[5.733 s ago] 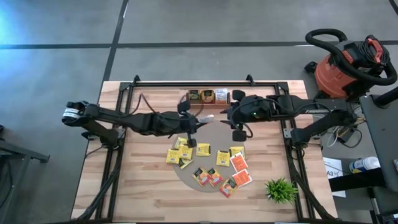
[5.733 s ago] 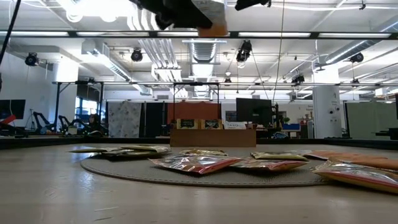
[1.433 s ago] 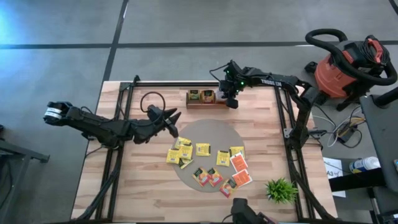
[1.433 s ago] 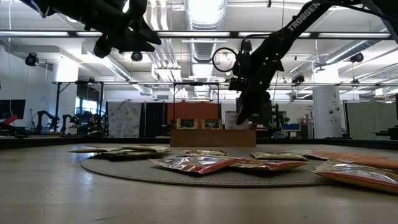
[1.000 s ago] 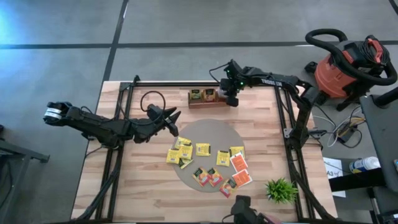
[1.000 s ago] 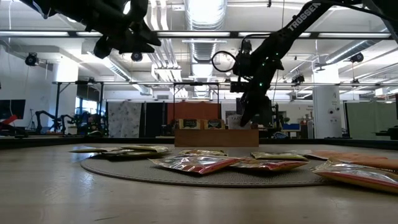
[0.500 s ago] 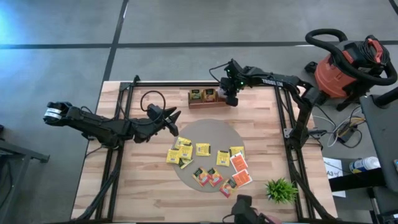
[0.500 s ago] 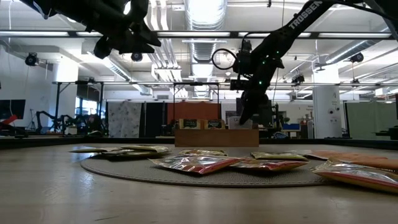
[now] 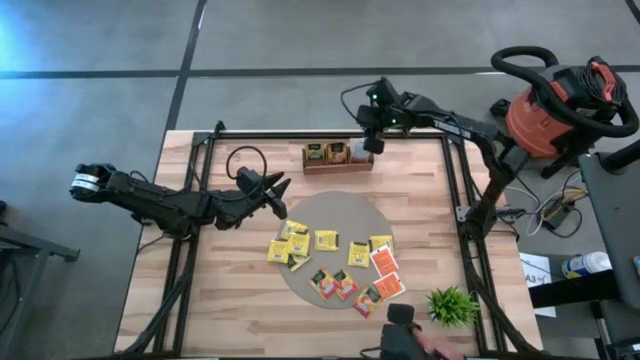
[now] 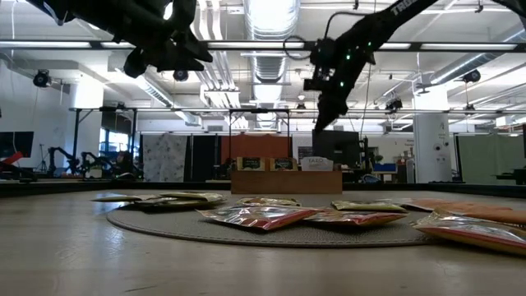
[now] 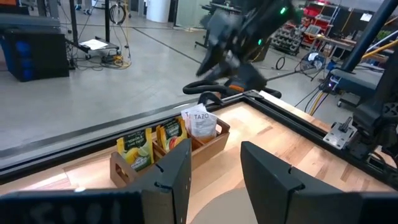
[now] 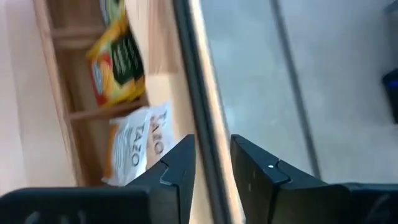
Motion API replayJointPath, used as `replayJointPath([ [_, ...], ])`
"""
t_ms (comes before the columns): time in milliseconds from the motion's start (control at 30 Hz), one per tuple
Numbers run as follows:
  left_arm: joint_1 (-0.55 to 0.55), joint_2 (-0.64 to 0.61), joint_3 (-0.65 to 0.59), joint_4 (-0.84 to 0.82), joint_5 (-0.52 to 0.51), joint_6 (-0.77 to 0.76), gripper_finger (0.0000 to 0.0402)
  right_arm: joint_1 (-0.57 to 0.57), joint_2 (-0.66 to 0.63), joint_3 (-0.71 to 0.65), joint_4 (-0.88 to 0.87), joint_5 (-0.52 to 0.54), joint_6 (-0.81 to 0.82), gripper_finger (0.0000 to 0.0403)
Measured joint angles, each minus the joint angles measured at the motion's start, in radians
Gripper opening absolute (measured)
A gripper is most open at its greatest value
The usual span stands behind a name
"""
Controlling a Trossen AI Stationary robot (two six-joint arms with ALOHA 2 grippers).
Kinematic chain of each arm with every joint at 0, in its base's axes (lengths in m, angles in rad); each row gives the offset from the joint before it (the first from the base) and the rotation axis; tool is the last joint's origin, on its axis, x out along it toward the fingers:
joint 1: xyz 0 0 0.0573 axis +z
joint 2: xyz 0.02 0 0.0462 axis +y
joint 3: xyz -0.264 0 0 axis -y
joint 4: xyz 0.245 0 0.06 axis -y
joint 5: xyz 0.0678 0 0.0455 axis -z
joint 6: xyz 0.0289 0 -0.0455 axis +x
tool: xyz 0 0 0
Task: Pick & Place Tea
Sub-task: Put the yellow tea bag into the left compartment of the wooden organizer
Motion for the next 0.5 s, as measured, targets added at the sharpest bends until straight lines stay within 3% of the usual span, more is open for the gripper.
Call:
replayJointPath([
  [133, 0.0, 0.0, 0.0, -0.002, 0.013, 0.0, 0.0133, 0.002, -0.068, 0.011, 0.002, -0.008, 0.003, 0.0088],
  [233, 0.001, 0.0, -0.001, -0.007, 0.036, 0.0, 0.0133, 0.0, -0.109, 0.011, -0.02, -0.075, 0.046, 0.0082],
  [500, 0.009, 0.034, -0.001, -0.007, 0.112, -0.043, 0.0133, 0.004, -0.121, 0.009, -0.172, -0.347, 0.43, 0.0072],
])
